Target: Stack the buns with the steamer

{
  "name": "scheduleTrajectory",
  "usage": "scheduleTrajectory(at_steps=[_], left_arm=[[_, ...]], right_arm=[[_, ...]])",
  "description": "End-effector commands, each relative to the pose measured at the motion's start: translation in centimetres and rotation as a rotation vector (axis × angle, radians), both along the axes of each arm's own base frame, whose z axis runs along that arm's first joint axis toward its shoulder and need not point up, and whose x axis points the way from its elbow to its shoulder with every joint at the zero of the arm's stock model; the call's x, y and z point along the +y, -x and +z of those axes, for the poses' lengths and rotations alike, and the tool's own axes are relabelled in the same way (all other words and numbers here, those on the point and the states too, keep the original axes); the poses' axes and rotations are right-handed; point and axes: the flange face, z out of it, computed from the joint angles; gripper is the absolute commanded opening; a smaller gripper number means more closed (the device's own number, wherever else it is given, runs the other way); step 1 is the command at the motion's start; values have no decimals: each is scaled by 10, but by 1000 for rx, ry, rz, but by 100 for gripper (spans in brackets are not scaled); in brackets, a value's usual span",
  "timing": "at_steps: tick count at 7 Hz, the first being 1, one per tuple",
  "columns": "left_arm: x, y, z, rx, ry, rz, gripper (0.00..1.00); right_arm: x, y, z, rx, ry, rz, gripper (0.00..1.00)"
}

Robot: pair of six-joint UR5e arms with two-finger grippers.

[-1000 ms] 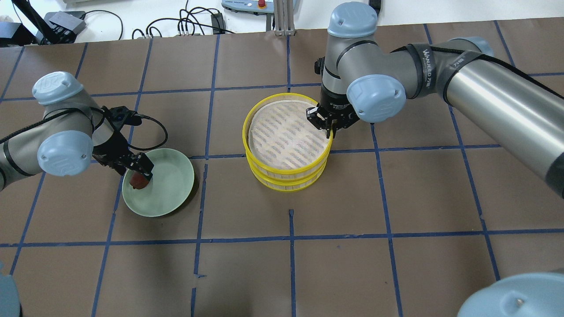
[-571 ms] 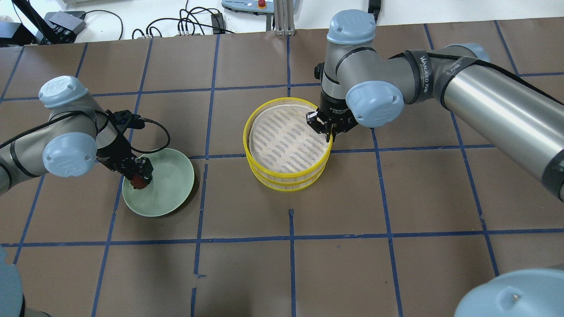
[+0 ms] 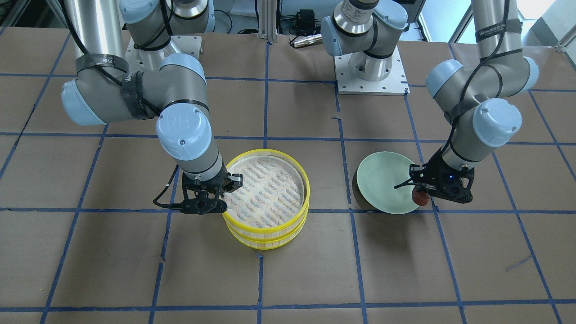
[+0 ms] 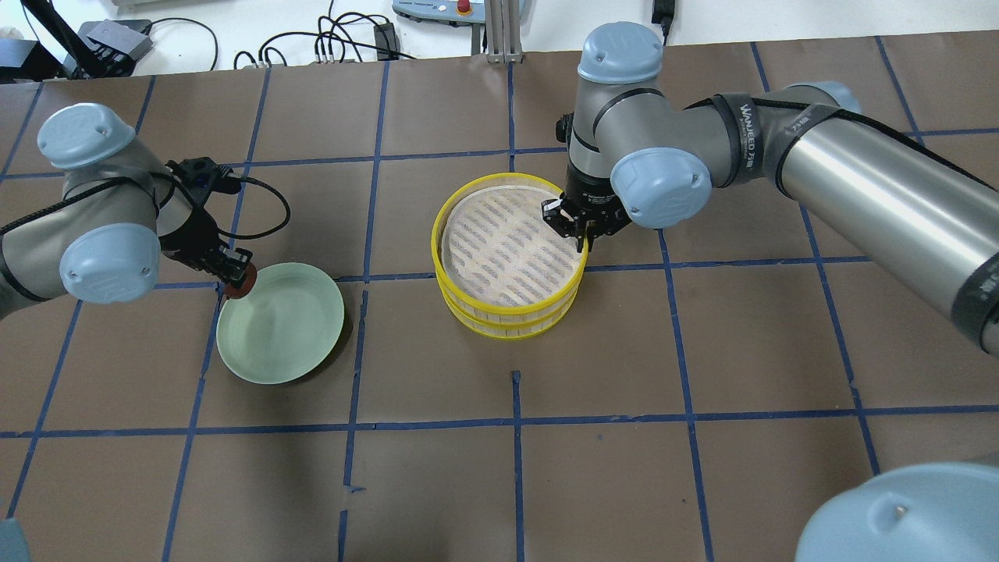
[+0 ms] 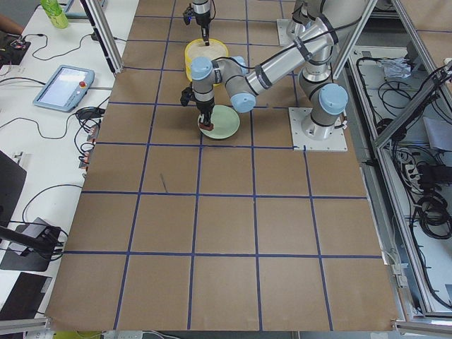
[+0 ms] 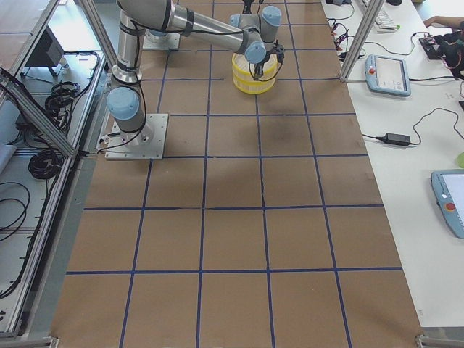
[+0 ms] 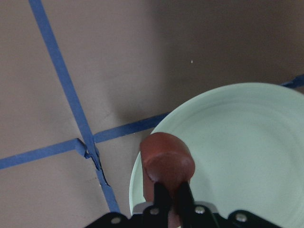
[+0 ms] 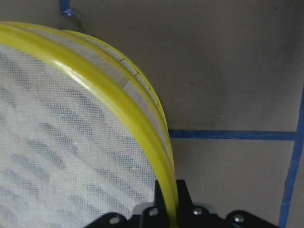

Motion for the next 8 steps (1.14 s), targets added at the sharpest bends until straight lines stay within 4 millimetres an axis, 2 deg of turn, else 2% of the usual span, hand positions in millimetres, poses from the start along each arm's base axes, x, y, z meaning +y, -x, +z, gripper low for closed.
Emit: scheduleTrajectory(at_steps=[1,2,3,4,5,6,7,8], left_arm=[[3,37,49,-13,67,22,0],[-1,65,62,-11,98,35,0],[-8,101,81,17,141,70,1],[-13,134,107,32,193,71,1],[-13,170,126,89,210,104,1],[-13,198,138,139,222,173,1],[-8,220,142,156,223,196,1],[0,247,141,214,201,276,1]], right_arm=[[0,0,-2,1,-4,-2,25],[0,0,-2,0,-4,-2,32],[0,1,-2,8,-1,-1,57],[-1,1,2,7,4,-1,100],[-4,1,18,-5,21,-5,100],[-9,12,73,-16,76,-15,100],[1,34,145,-14,77,-41,100],[10,69,194,-14,60,-86,100]])
